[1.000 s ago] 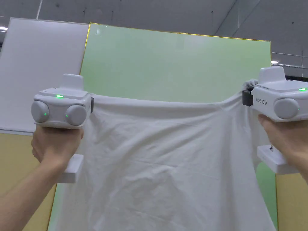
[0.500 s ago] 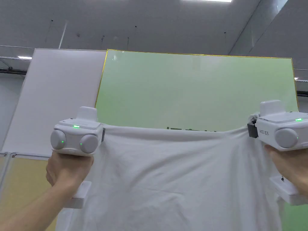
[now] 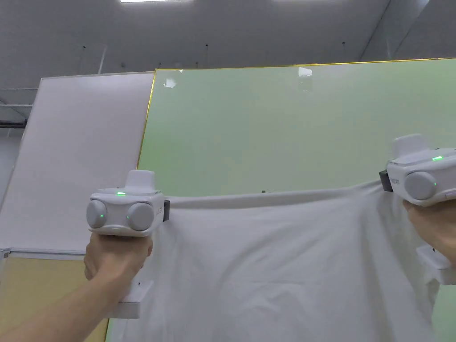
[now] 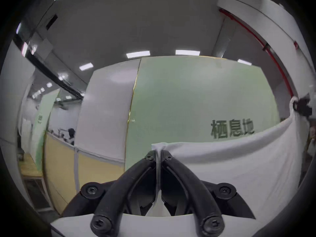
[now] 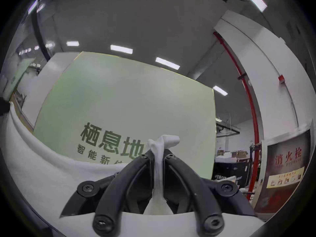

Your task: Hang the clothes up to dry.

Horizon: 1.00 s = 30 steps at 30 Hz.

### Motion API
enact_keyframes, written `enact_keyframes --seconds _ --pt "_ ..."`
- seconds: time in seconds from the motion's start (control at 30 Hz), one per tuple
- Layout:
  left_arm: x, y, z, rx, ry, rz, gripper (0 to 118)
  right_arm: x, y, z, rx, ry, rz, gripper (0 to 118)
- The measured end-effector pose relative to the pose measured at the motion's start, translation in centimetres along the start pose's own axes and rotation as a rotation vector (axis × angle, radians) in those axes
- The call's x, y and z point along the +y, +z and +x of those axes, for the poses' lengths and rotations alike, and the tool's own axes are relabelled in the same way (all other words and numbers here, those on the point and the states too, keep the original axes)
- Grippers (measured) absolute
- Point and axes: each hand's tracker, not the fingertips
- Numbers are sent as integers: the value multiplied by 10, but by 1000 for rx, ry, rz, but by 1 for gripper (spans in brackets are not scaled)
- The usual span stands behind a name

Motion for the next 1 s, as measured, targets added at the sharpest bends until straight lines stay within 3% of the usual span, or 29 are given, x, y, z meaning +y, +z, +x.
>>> enact_keyframes --seconds 0.07,0.1,0.2,0.3,0.33,0.37,0.47,0.5,0.57,0.7,0.77,0.87,1.0 --pt "-9 -12 2 -79 -26 48 0 -6 -13 -4 -20 2 -5 10" --pt "-10 -20 3 -56 -29 -13 0 -12 -18 -4 -34 -36 -15 10" --pt "-21 -44 1 -49 76 -48 0 -29 -37 -13 -9 18 -66 10" --pt "-45 -53 9 -50 8 -39 0 -51 -46 -18 10 -8 -73 10" --pt "-52 -54 10 -45 -15 -64 0 -59 -49 -23 -6 -1 -78 10" --pt "-60 -53 9 -55 3 -45 0 -65 -52 -25 19 55 -92 10" --pt "-72 -53 5 -59 39 -88 0 -81 -49 -26 23 -16 -89 10" --pt "-74 -50 3 -78 85 -91 0 -85 -46 -28 23 1 -84 10" --pt "-78 -40 -1 -63 146 -101 0 -92 -36 -32 43 11 -62 10" --pt "-99 -15 -2 -63 40 -94 0 -105 -10 -33 93 17 -50 10" --pt "-114 5 -5 -85 64 -93 0 -119 7 -37 92 47 -60 10" --pt "-137 41 -10 -93 151 -139 0 -145 38 -34 152 -34 -92 10" --pt "-174 106 -3 -84 44 -113 0 -180 97 -34 165 -9 -110 10"
